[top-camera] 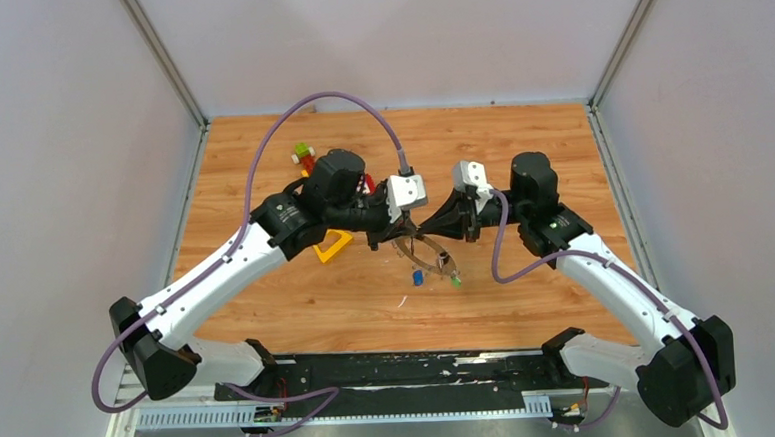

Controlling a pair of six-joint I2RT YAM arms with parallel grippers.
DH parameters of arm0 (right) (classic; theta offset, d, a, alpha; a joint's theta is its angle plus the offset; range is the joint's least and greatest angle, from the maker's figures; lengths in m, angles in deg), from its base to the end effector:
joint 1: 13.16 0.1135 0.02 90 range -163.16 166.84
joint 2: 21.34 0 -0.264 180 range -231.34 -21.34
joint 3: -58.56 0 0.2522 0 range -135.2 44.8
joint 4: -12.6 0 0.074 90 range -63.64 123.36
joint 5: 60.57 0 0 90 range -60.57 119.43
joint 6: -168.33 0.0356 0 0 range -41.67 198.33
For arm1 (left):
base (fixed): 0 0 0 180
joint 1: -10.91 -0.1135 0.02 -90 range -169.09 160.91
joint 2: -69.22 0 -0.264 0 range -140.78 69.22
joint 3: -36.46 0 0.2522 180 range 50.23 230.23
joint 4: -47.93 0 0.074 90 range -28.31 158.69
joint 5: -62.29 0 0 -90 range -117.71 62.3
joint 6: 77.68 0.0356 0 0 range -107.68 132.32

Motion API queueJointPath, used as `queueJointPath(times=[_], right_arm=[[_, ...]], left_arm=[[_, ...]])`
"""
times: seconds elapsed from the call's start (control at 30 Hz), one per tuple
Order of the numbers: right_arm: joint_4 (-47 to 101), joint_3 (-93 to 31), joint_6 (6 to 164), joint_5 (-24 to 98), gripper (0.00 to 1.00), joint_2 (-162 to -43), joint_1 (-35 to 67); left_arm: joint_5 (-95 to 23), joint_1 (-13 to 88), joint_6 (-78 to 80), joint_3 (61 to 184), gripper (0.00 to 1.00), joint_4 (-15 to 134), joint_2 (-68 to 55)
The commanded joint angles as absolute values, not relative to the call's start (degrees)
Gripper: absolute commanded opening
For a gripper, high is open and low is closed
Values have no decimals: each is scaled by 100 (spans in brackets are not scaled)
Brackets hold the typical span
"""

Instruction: Put the keys on the keyring

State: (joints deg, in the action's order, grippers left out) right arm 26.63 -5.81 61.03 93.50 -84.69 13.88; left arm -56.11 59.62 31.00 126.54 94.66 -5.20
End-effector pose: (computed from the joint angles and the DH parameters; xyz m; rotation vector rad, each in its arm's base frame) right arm 0.2001 0.1381 0.3338 -1.3505 1.1895 1.1133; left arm 0.1735 -0.2232 0.3815 1.4350 1.6033 -0.8324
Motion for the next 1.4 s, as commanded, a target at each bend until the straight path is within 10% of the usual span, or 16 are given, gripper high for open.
queueJointPath(times=[0.0,0.4,0.7,1.37], right_arm=[[2539,-675,6037,9467,0,-8477,1442],[2544,-672,6030,9521,0,-8427,1438],[2567,-696,6049,9597,0,-8418,1444],[2606,-690,6032,9565,0,-8374,1442]], left_arm=[[-5540,5966,2337,12934,0,9458,-604],[-6207,5969,3099,12186,1,8482,58],[-6091,5962,3909,11918,41,8300,255],[-5830,5961,3995,11705,29,8473,251]])
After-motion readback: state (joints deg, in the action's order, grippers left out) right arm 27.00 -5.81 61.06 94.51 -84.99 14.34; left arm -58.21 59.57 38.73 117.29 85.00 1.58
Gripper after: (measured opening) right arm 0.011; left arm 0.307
